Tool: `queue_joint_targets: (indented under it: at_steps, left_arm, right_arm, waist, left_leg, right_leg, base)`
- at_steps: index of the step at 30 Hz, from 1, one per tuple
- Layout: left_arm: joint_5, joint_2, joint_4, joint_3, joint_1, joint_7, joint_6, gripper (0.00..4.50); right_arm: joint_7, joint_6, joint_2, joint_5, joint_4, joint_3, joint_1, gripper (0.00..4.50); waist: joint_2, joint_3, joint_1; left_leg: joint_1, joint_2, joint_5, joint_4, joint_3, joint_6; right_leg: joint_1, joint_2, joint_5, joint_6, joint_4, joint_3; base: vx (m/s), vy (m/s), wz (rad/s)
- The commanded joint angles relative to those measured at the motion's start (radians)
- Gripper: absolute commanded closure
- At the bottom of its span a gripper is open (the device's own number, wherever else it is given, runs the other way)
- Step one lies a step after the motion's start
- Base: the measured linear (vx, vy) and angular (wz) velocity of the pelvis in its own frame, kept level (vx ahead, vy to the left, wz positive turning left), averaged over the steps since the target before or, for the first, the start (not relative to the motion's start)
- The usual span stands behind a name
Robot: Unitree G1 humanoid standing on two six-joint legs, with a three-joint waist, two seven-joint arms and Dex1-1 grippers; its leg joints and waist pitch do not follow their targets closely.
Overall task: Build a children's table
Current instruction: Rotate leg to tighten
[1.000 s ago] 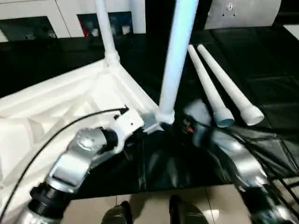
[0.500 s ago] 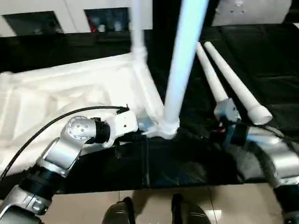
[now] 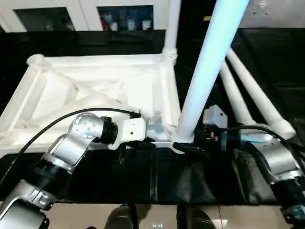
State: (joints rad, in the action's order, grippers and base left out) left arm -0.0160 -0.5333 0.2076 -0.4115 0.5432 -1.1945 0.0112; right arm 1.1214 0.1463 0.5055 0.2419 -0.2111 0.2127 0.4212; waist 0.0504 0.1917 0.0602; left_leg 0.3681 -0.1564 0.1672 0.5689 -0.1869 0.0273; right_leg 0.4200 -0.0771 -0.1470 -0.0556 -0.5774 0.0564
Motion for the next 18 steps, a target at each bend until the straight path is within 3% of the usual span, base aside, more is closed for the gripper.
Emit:
queue_joint_targets:
  at_steps: [1,3,9,18]
  left_arm:
    - [-0.032,0.000,0.031,-0.051,-0.010,-0.026,-0.021,4.50]
    - [-0.033,0.000,0.040,-0.051,-0.007,-0.029,-0.030,4.50]
    - [-0.037,-0.002,0.056,-0.046,-0.003,-0.035,-0.041,4.50]
    - [-0.039,-0.003,0.071,-0.041,-0.006,-0.035,-0.043,4.50]
  right_arm:
    - [-0.001,-0.001,-0.002,0.001,-0.014,-0.001,0.011,0.43]
    - [0.013,-0.006,-0.004,0.005,-0.021,0.001,0.015,0.63]
    - [0.046,0.001,-0.005,0.017,-0.021,0.000,0.013,1.22]
    - [0.073,0.018,-0.003,0.030,-0.001,-0.001,-0.004,1.70]
  waist:
    - [-0.015,-0.100,-0.004]
    - [-0.015,-0.099,-0.003]
    - [-0.017,-0.092,-0.006]
    - [-0.016,-0.095,-0.008]
  left_leg:
    - [-0.018,-0.066,0.136,-0.053,0.014,-0.128]
    - [-0.010,-0.064,0.140,-0.053,0.017,-0.128]
    - [-0.010,-0.067,0.183,-0.059,0.022,-0.094]
    - [-0.008,-0.067,0.153,-0.057,0.022,-0.100]
  right_leg:
    - [-0.047,-0.069,-0.173,-0.251,0.053,-0.057]
    - [-0.056,-0.073,-0.225,-0.236,0.053,-0.054]
    - [-0.055,-0.074,-0.357,-0.188,0.065,-0.047]
    - [-0.058,-0.073,-0.303,-0.206,0.059,-0.048]
  base:
    - [0.000,0.000,0.00]
    - [0.000,0.000,0.00]
    - [0.000,0.000,0.00]
    - [0.000,0.000,0.00]
